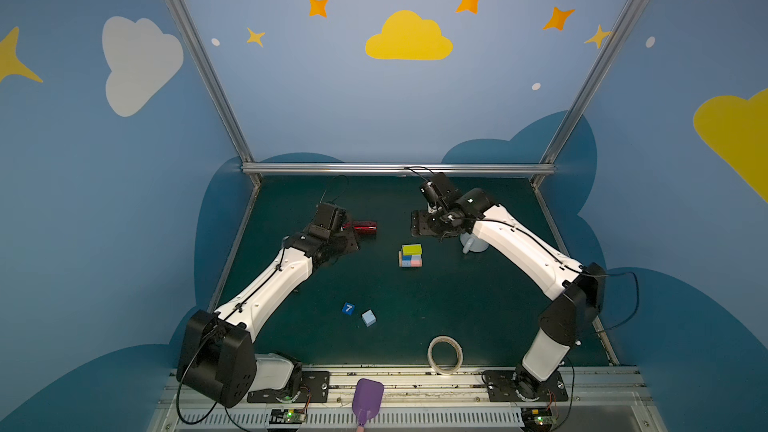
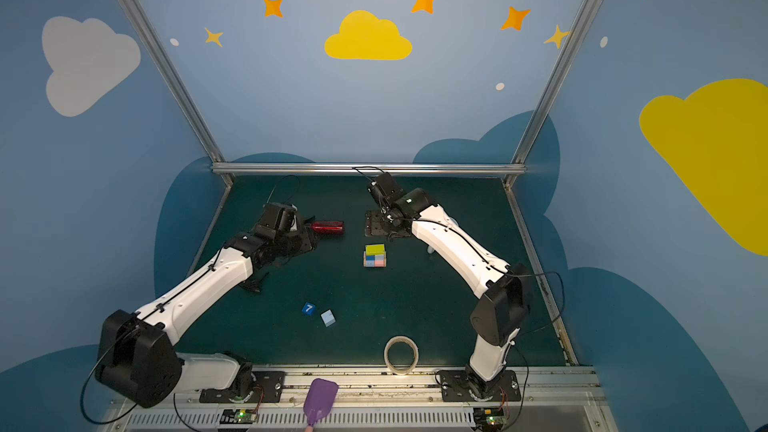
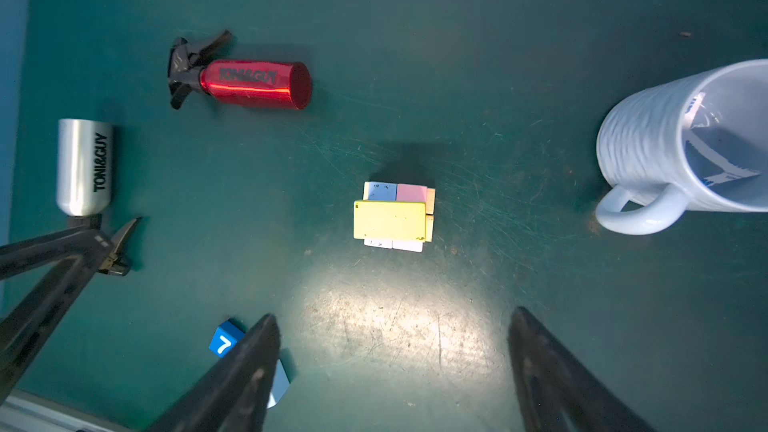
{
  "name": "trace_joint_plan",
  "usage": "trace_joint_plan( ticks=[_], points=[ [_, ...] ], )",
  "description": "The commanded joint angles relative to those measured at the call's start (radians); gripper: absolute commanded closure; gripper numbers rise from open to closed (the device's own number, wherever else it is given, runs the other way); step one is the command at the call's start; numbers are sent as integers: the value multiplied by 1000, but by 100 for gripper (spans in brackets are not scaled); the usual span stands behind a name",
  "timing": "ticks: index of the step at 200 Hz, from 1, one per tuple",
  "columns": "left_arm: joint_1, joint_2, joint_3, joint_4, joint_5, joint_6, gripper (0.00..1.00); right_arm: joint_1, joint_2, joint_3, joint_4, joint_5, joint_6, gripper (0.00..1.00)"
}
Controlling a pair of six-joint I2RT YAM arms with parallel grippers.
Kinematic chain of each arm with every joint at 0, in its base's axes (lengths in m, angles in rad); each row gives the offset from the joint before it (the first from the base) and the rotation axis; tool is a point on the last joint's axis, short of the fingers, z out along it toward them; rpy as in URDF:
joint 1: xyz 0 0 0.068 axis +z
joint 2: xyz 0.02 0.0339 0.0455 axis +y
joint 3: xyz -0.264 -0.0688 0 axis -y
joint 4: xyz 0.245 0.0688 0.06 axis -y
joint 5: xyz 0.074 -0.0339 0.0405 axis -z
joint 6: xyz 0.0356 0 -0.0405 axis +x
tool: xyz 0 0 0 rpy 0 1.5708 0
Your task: Build the wood block tower
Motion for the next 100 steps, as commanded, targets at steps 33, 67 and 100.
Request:
trace_joint_plan(
  ticks=[33, 67, 100],
  points=[
    [3, 92, 35, 27, 94, -22, 65, -118, -17, -195, 209, -138, -17, 100],
    [-4, 152, 43, 85, 188, -50, 84, -150, 53, -212, 250, -188, -27, 100],
    [-34, 240, 87, 101, 220, -62, 95, -162, 105, -226, 294, -236, -18, 100]
  ],
)
